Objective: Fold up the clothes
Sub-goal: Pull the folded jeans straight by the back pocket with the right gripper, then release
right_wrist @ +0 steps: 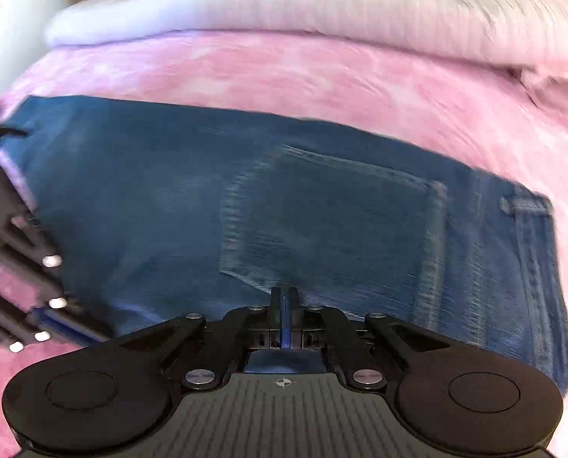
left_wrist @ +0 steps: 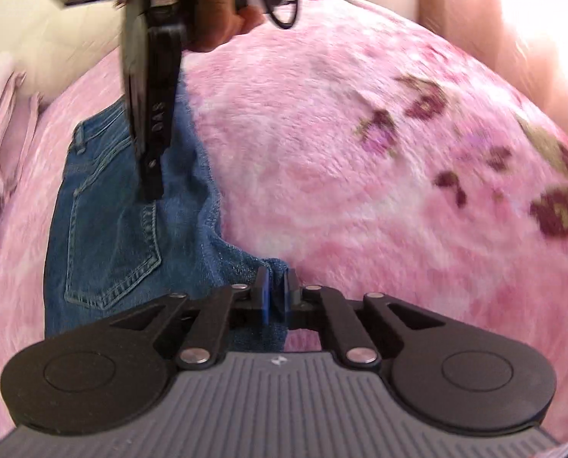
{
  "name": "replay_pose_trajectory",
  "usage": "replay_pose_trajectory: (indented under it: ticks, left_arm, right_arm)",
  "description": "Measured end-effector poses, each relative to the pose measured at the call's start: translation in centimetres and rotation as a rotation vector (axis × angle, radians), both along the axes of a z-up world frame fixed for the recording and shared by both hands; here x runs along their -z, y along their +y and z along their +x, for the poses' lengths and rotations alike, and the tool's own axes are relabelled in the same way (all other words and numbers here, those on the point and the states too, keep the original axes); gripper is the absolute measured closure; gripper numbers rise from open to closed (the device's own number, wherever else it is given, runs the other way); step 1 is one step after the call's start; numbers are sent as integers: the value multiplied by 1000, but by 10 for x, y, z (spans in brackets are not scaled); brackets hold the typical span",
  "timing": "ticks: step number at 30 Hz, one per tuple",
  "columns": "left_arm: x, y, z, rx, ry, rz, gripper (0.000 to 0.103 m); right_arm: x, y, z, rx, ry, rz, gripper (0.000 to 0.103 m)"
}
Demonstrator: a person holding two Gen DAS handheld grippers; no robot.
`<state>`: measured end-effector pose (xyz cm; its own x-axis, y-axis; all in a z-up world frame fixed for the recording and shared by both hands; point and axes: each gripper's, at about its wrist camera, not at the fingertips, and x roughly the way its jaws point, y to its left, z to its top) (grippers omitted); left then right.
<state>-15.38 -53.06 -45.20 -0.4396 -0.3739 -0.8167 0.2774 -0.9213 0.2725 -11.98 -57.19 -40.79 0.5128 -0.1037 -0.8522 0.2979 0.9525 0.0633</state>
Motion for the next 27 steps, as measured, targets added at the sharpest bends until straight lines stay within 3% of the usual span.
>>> replay_pose_trajectory:
  ticks: [3,5,8,10,12,14,17,18,23,26,27]
  left_arm:
    - [-7,-6,4,-62,34,35,98]
    - [-3,-7,4,-72,34,53,98]
    - [4,-7,-1,-69,20,61,95]
    - [2,-8,-1,-73,20,68,92]
    - [-5,-8,1,-82,26,88,89]
    - [-16,-9,7,-109,62,130,88]
    - [-32,-18,20,-199,134,156,84]
    - [-35,-27,25,-250,149,159,83]
    - [-11,-79,43,-478,128,201,84]
    - [11,-99,54,-555,105,242,66]
    - [10,-102,59,-594,115,261,65]
  right_arm:
    - [-8,10,-8,-5,-17,-26,102]
    - [-9,19,-16,0,-17,-44,96]
    - [8,20,-24,31,-12,11,91]
    - [16,10,-26,65,-5,-38,91]
    - [12,-5,-29,125,-30,18,91]
    - [-7,-4,-36,170,-60,-34,90]
    - [-38,-19,-52,243,-133,-79,82]
    - [-43,-29,-55,273,-135,-107,75]
    - [-29,-85,-54,333,-74,-82,73]
    - [-21,-101,-48,359,-49,-89,72]
    - [-18,-107,-46,368,-40,-91,72]
